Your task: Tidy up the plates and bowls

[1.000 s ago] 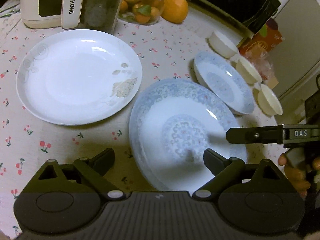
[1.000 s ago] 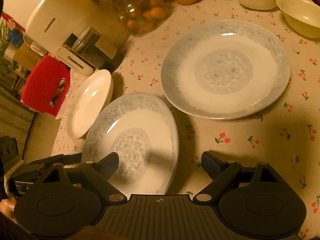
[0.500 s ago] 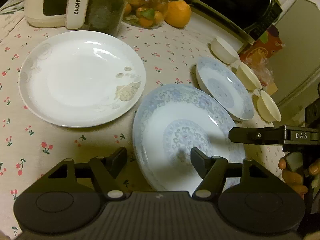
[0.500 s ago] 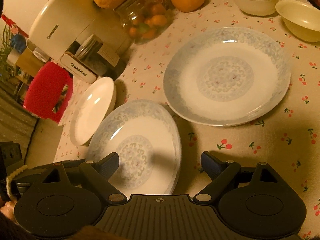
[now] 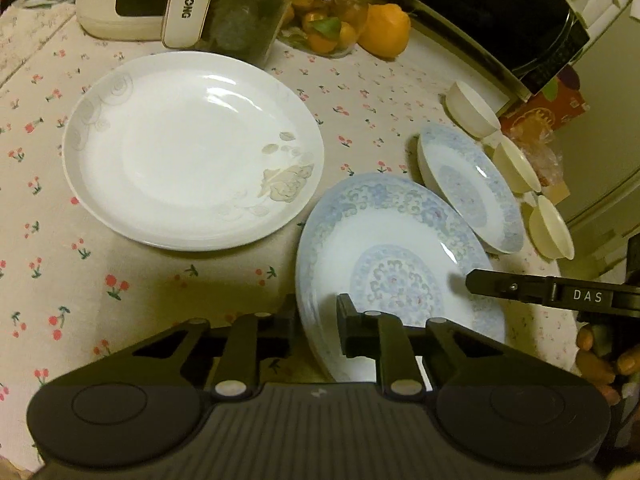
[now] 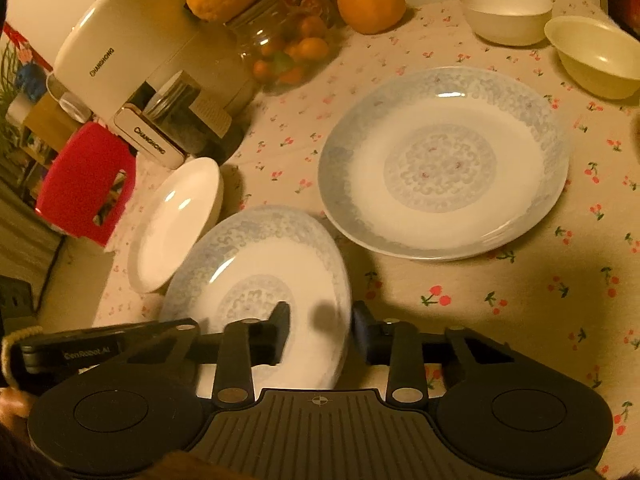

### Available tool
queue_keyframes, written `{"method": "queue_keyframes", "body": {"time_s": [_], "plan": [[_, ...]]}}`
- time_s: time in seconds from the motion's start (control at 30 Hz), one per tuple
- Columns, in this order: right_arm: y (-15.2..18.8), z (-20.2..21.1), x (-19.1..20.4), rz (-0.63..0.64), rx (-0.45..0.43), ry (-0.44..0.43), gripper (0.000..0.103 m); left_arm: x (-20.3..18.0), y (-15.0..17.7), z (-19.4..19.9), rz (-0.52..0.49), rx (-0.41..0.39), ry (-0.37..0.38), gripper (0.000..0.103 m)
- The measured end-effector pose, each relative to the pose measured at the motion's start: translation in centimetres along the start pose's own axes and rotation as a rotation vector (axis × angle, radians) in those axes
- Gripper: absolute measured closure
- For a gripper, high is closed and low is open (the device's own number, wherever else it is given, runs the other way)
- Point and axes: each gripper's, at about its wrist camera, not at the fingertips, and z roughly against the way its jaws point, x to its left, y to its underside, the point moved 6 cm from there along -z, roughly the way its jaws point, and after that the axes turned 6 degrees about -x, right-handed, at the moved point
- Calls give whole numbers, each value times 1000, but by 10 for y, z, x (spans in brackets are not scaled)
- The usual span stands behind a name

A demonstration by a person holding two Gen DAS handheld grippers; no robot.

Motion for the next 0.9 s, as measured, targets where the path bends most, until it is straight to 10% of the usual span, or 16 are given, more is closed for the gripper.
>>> {"method": "queue_keyframes", "body": {"time_s": [0.9], "plan": [[-36,34,-10,-13,-99,12,83,-26,-31,5,55,-31,42,89]]}}
